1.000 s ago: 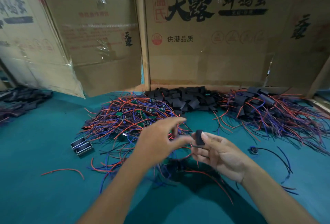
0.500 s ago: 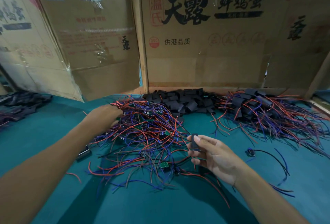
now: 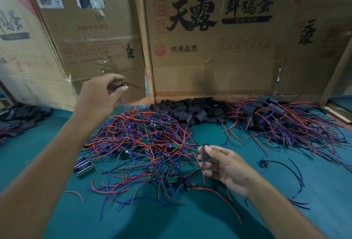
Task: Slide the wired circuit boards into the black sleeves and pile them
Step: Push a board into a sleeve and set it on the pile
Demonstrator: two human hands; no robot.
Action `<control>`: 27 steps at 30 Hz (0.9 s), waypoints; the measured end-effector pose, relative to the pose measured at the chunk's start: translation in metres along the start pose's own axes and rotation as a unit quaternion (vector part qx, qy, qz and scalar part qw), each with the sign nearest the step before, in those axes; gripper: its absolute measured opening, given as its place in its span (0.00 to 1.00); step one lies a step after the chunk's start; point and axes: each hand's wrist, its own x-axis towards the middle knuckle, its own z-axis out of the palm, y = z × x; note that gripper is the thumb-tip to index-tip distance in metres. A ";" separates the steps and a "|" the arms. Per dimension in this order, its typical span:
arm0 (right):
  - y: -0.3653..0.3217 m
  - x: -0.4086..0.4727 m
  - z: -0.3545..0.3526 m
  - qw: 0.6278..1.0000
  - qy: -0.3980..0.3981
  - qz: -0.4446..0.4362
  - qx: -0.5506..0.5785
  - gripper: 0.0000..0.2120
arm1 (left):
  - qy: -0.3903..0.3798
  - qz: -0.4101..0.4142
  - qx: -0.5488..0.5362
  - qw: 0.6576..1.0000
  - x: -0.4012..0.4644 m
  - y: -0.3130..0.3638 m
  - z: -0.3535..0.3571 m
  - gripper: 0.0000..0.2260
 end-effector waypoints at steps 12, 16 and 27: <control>0.001 0.004 -0.010 0.987 0.093 -0.103 -0.086 0.18 | 0.006 -0.370 -0.690 0.622 -0.098 0.029 0.096 0.12; 0.004 0.003 -0.009 0.891 0.125 -0.212 -0.381 0.09 | 0.028 -0.370 -0.702 0.608 -0.105 0.033 0.100 0.16; 0.012 -0.023 0.033 0.839 0.029 -0.174 -0.516 0.11 | 0.126 -0.305 -0.665 0.670 -0.100 0.035 0.094 0.07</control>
